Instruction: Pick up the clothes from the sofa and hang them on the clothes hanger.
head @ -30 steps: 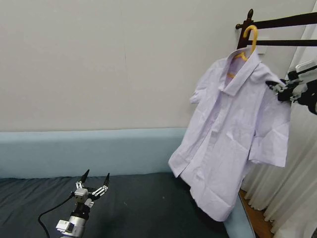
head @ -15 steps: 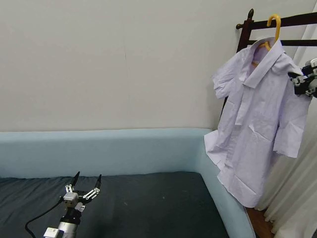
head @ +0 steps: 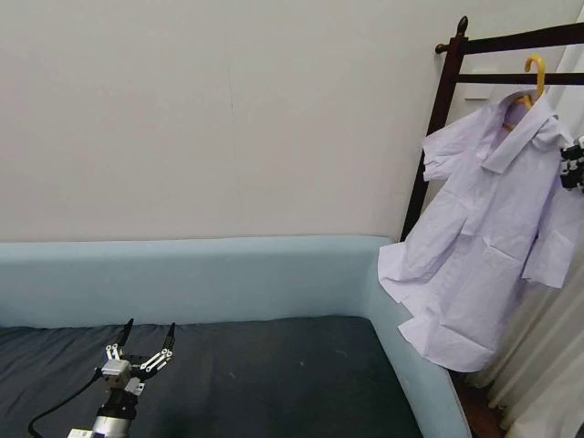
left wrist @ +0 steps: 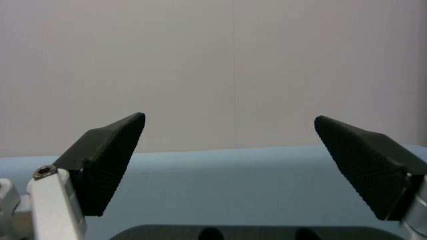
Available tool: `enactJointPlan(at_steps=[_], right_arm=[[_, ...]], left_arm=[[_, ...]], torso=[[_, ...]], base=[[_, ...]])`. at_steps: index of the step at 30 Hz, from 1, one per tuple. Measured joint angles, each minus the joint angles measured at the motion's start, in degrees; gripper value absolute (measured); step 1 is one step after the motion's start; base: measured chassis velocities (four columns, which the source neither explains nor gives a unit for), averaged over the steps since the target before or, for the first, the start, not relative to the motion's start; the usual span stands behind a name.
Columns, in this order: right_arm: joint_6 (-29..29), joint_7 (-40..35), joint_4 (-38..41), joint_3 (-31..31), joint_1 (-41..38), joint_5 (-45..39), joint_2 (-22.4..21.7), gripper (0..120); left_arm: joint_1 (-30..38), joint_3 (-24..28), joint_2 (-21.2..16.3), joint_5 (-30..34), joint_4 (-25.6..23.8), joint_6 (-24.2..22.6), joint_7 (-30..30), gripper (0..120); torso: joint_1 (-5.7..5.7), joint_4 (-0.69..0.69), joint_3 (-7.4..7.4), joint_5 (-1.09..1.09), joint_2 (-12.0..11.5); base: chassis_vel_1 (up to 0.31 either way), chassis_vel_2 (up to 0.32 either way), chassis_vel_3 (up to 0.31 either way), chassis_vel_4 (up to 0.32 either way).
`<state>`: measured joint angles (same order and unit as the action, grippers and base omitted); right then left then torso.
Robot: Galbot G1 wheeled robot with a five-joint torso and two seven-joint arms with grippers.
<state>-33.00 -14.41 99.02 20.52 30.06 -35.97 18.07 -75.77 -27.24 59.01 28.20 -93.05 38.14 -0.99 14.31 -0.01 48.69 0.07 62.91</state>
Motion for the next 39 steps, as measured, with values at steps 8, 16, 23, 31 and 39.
enactJointPlan(at_steps=[8, 16, 23, 31, 39], right_arm=[[8.6, 3.8, -9.4, -2.7, -0.9, 6.8, 2.3, 7], [17.9, 7.6, -13.9, -2.1, -2.4, 14.4, -0.5, 7], [18.0, 7.1, -14.2, -1.4, -3.5, 16.9, -2.6, 7], [13.6, 4.5, -11.4, -1.7, -3.1, 11.9, -1.3, 7], [9.2, 1.6, -9.1, -2.3, -3.3, 4.8, 0.5, 7]], left_arm=[[0.5, 0.7, 1.0, -0.5, -0.2, -0.3, -0.1, 100], [2.6, 3.0, 1.2, -0.8, 0.6, -0.6, -0.2, 100], [4.0, 4.5, 1.4, -1.3, 1.1, -1.2, -0.2, 100], [3.3, 4.3, 1.9, -1.7, 1.2, -1.1, -0.4, 100], [3.6, 4.4, 1.5, -1.7, 1.2, -1.0, -0.5, 100]], torso=[[0.0, 0.01, 0.0, 0.0, 0.0], [0.0, -0.05, 0.0, 0.0, 0.0], [0.01, 0.01, 0.01, 0.01, 0.0], [0.0, 0.01, 0.0, -0.02, 0.0], [0.0, -0.01, 0.0, -0.02, 0.0]], base=[[0.0, 0.0, 0.0, 0.0], [0.0, 0.0, 0.0, 0.0], [0.0, 0.0, 0.0, 0.0], [0.0, 0.0, 0.0, 0.0], [0.0, 0.0, 0.0, 0.0]])
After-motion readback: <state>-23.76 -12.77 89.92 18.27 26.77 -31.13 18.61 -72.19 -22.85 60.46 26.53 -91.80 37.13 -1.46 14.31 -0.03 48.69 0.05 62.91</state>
